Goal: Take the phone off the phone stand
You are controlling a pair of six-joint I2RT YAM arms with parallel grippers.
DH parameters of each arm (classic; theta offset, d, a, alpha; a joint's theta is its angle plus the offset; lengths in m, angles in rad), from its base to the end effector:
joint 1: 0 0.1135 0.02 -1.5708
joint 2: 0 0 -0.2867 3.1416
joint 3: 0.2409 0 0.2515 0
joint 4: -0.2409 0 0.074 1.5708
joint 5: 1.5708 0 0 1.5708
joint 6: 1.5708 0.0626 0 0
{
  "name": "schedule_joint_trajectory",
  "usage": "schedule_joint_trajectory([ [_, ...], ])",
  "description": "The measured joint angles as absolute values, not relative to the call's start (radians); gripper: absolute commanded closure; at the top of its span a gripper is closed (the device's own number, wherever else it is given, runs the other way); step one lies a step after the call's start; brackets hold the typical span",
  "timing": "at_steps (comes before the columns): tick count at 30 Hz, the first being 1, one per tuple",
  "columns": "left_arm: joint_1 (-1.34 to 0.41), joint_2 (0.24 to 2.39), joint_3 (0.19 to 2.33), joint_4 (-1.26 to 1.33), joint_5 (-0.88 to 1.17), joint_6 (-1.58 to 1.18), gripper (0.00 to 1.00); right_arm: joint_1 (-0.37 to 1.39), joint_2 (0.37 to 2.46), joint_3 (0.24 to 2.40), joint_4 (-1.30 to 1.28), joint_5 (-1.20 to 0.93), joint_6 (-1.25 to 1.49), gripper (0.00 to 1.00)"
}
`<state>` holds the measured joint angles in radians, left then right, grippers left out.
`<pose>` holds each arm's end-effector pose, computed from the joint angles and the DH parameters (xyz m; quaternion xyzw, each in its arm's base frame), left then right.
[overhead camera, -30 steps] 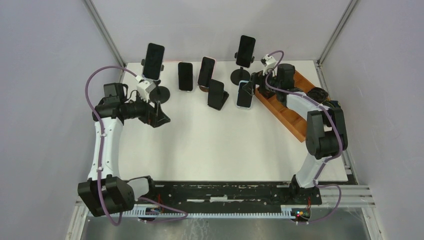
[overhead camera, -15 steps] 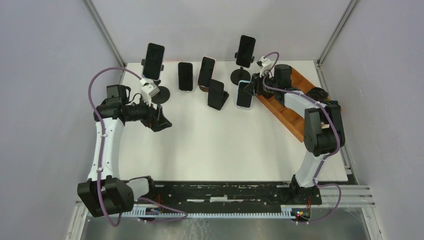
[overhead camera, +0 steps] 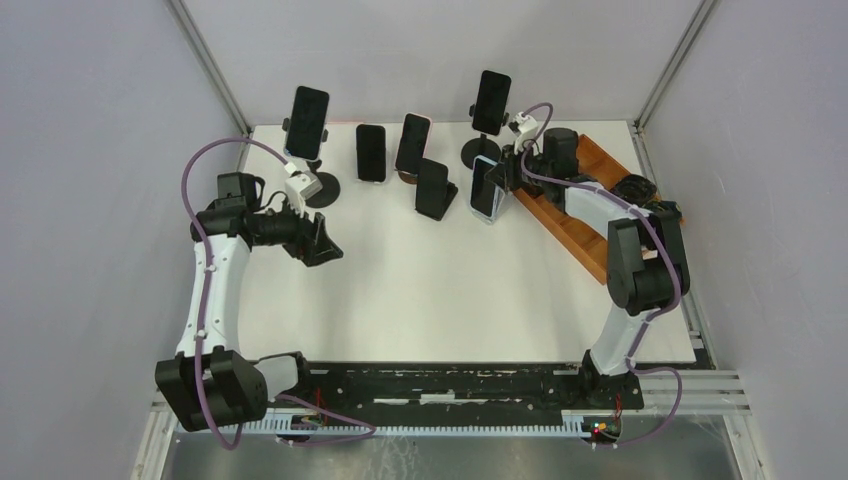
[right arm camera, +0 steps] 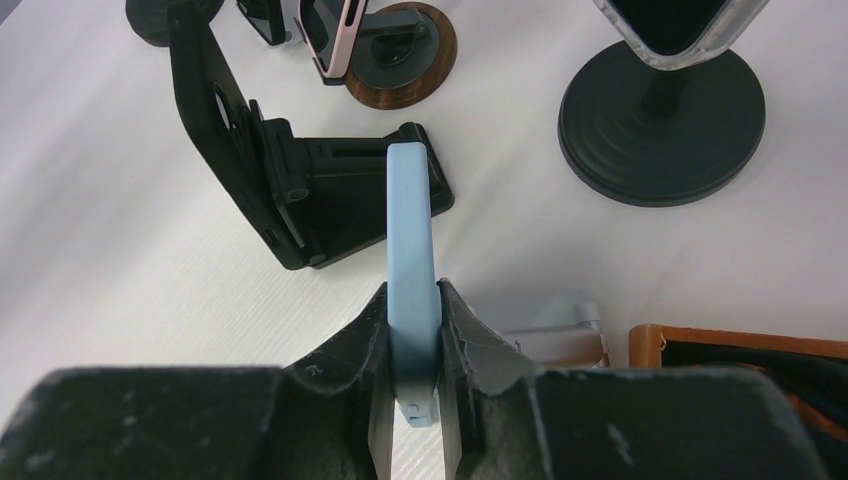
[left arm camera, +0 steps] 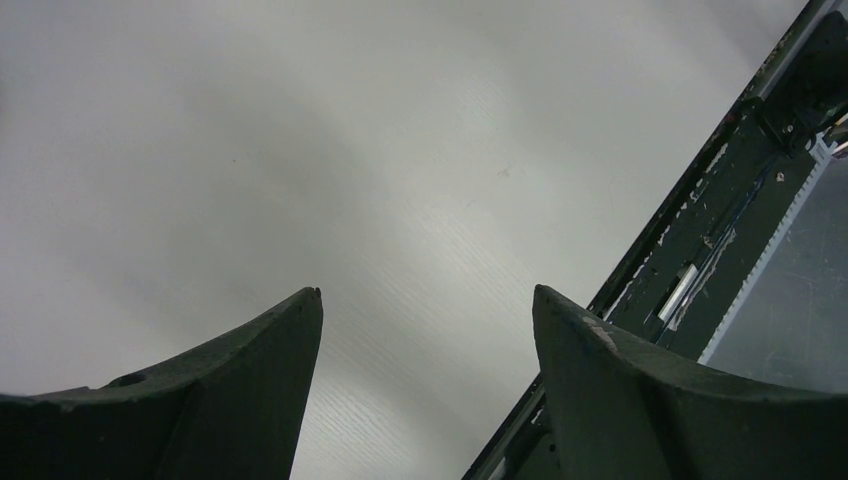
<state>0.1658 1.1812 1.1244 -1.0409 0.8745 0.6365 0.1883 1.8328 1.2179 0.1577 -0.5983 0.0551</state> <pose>0.2154 -0.0127 0.3231 0.3019 0.8333 -0.2961 0.3562 0.4268 0.1172 0.2430 -0.2094 0.7991 0.3096 0.4709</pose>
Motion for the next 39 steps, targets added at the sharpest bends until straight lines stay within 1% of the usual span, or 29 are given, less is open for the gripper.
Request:
schedule_joint_trajectory([
  [6, 0.166, 1.183, 1.119, -1.042, 0.875, 0.640, 0.19, 0.188, 1.801, 1.217, 0.140, -0.583, 0.049, 0.85],
  [8, 0.166, 1.183, 1.119, -1.042, 0.875, 0.641, 0.20, 0.188, 1.785, 1.217, 0.139, -0.583, 0.047, 0.88],
  [9, 0.166, 1.183, 1.119, -1.042, 0.875, 0.641, 0.20, 0.188, 1.773, 1.217, 0.140, -0.583, 0.047, 0.93],
  [12, 0.166, 1.183, 1.119, -1.041, 0.874, 0.640, 0.20, 0.190, 1.746, 1.217, 0.139, -0.583, 0.048, 1.00],
  [13, 0.166, 1.183, 1.119, -1.038, 0.873, 0.640, 0.17, 0.192, 1.735, 1.217, 0.137, -0.583, 0.048, 1.00],
  [15, 0.166, 1.183, 1.119, -1.028, 0.867, 0.632, 0.03, 0.201, 1.697, 1.215, 0.124, -0.569, 0.047, 1.00],
  [16, 0.166, 1.183, 1.119, -1.019, 0.864, 0.624, 0.01, 0.210, 1.672, 1.215, 0.108, -0.556, 0.045, 1.00],
  [17, 0.166, 1.183, 1.119, -1.011, 0.857, 0.612, 0.00, 0.221, 1.649, 1.214, 0.093, -0.542, 0.041, 1.00],
  [20, 0.166, 1.186, 1.123, -0.987, 0.811, 0.574, 0.00, 0.289, 1.568, 1.214, 0.035, -0.468, 0.022, 1.00],
  [23, 0.176, 1.210, 1.143, -0.958, 0.750, 0.526, 0.00, 0.396, 1.488, 1.203, -0.023, -0.393, 0.021, 1.00],
  [28, 0.253, 1.283, 1.177, -0.924, 0.682, 0.476, 0.00, 0.585, 1.411, 1.145, -0.103, -0.283, 0.069, 1.00],
  [30, 0.283, 1.292, 1.177, -0.925, 0.670, 0.472, 0.00, 0.677, 1.421, 1.140, -0.154, -0.217, 0.094, 1.00],
  [33, 0.298, 1.284, 1.177, -0.925, 0.657, 0.472, 0.00, 0.788, 1.470, 1.140, -0.195, -0.189, 0.141, 1.00],
  [36, 0.298, 1.266, 1.172, -0.924, 0.657, 0.472, 0.00, 0.861, 1.555, 1.150, -0.213, -0.219, 0.200, 1.00],
  [39, 0.298, 1.242, 1.157, -0.925, 0.656, 0.472, 0.00, 0.891, 1.652, 1.163, -0.197, -0.282, 0.283, 1.00],
])
